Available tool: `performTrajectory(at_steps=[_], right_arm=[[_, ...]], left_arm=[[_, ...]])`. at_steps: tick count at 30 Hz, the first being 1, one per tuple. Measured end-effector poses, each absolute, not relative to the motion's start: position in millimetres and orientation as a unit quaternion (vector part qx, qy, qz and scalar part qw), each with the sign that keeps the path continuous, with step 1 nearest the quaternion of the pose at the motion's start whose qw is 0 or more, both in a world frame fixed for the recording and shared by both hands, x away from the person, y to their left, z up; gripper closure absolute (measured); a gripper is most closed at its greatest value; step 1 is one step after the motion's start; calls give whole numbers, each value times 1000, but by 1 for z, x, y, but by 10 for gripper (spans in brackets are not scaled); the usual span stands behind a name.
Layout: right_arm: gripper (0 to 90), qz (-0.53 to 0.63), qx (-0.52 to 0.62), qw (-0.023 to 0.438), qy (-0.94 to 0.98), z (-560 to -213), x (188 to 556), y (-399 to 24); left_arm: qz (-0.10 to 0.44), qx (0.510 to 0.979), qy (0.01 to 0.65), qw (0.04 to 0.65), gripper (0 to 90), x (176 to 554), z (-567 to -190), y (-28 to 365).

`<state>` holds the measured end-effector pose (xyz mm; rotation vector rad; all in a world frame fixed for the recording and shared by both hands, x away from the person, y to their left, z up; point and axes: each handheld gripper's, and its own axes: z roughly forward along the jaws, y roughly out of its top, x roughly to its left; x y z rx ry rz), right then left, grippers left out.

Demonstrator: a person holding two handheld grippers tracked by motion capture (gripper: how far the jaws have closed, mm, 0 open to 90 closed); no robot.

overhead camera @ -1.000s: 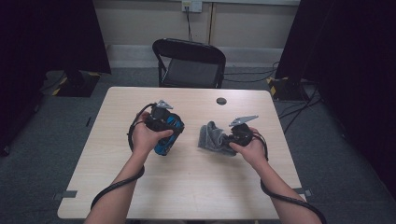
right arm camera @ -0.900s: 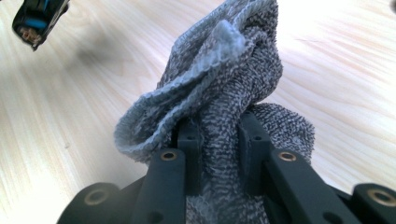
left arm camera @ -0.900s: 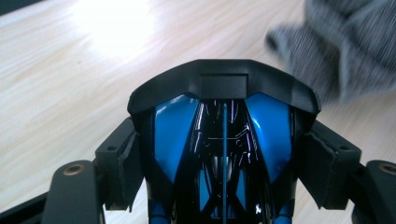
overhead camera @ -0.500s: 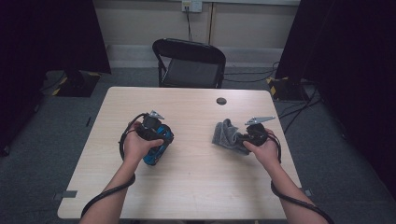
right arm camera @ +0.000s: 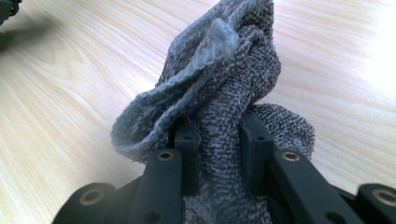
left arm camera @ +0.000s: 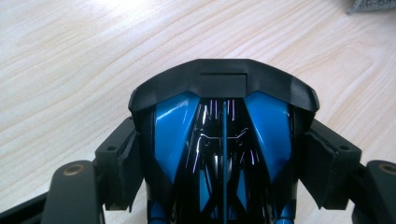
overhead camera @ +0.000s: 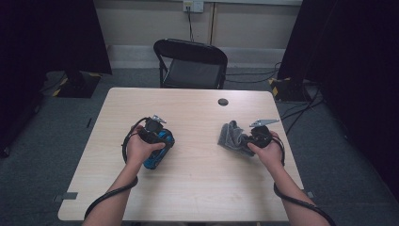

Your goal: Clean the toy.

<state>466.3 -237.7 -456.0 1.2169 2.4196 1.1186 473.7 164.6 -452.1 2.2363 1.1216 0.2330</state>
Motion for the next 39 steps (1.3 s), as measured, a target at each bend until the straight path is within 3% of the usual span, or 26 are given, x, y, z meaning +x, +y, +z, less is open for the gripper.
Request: performTrajectory(at_steps=[27, 33, 39], right_arm=[[657, 367, 422, 143, 816, -475, 483, -240], [612, 366, 427, 140, 815, -476, 488, -238], [503, 364, 430, 133, 815, -475, 490, -240]], left_arm=[[82, 842, 442, 300, 250, 491, -485, 167], [86, 837, 445, 306, 245, 494, -486, 170], [90, 842, 437, 303, 234, 493, -487, 170]])
